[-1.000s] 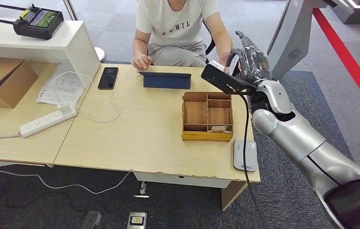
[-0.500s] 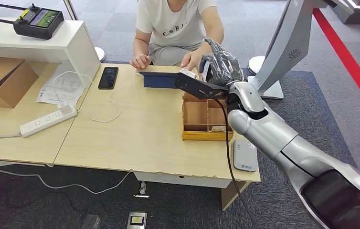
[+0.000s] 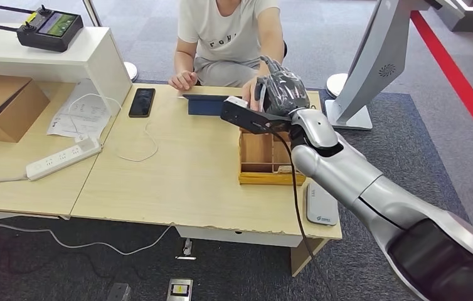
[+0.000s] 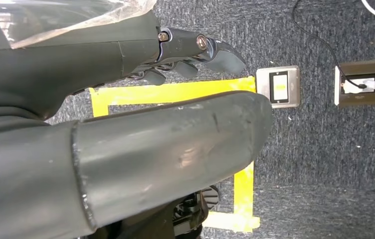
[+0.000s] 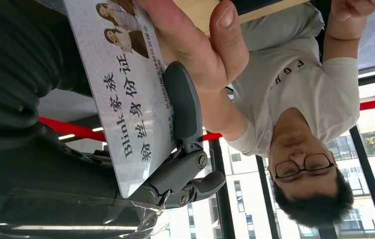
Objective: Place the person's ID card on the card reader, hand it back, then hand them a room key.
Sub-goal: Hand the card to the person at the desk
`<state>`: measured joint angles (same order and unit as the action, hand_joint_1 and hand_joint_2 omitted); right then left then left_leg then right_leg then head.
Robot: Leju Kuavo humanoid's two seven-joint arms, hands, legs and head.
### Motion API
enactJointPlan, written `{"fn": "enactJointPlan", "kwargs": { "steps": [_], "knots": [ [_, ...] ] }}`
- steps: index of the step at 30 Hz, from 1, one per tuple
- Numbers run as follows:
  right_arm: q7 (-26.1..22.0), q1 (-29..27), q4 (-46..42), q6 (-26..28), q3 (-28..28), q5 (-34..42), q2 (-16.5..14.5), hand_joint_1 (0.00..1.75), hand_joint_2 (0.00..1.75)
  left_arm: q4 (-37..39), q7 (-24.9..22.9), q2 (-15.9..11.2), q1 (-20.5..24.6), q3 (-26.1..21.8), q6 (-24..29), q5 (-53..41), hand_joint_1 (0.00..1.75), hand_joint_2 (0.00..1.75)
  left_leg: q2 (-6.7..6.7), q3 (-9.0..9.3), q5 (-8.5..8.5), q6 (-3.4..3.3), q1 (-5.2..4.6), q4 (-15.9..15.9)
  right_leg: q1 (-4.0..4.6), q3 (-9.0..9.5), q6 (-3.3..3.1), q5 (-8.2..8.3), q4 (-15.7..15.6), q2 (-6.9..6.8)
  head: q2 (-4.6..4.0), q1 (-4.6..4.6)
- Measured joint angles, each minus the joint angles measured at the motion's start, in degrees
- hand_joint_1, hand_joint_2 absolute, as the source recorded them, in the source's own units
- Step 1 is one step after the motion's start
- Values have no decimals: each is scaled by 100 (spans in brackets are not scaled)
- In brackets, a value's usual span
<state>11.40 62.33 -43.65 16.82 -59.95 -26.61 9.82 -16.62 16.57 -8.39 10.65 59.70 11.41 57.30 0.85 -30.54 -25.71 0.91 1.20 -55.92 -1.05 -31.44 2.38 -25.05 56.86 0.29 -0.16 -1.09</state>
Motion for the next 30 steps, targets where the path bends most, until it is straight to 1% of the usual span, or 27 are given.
{"fn": "enactJointPlan", "kwargs": {
  "steps": [6, 14, 15, 18, 19, 25, 30],
  "knots": [
    [-153, 77, 503, 58, -154, 102, -221, 175, 175, 8, 2, 2, -51, -74, 1, 61, 0, 0, 0, 1, 0, 0, 0, 0, 0, -2, 0, 0, 0, 0, 1, 0],
    [-131, 80, 939, 162, -280, 197, -231, 175, 175, 39, -104, 0, -93, -86, 0, 67, 0, 0, 0, 0, 0, 0, -1, 0, -1, -2, 0, 0, -1, 0, 1, 1],
    [-131, 79, 979, 165, -287, 201, -231, 135, 175, 42, -105, 0, -95, -86, 0, 66, 0, 0, 0, 0, 0, 0, -2, 0, -1, -2, 0, 0, -1, 0, 1, 1],
    [-131, 76, 1083, 171, -312, 216, -231, 4, 44, 45, -109, 0, -96, -86, 0, 62, 0, 0, 0, 2, 0, 0, -1, 0, -1, -3, 0, 0, -1, 0, 1, 2],
    [-130, 73, 1109, 175, -323, 222, -230, 0, 0, 45, -109, 0, -96, -86, 0, 61, 0, 0, 0, 2, 0, 0, -1, 0, -1, -3, 0, 1, -1, 0, 1, 1],
    [-92, 58, 1215, 216, -374, 243, -209, 0, 0, 45, -96, 0, -91, -86, -1, 60, 0, 0, -1, 4, 0, 0, -1, 0, 0, -4, -1, 1, -1, 2, 1, 1],
    [-78, 32, 1291, 250, -402, 202, -181, 0, 0, 45, 25, 0, -55, -86, 1, 61, 0, 0, -1, 4, 0, 0, -1, -1, -1, -3, -2, 2, -1, 2, 1, 0]
  ]
}}
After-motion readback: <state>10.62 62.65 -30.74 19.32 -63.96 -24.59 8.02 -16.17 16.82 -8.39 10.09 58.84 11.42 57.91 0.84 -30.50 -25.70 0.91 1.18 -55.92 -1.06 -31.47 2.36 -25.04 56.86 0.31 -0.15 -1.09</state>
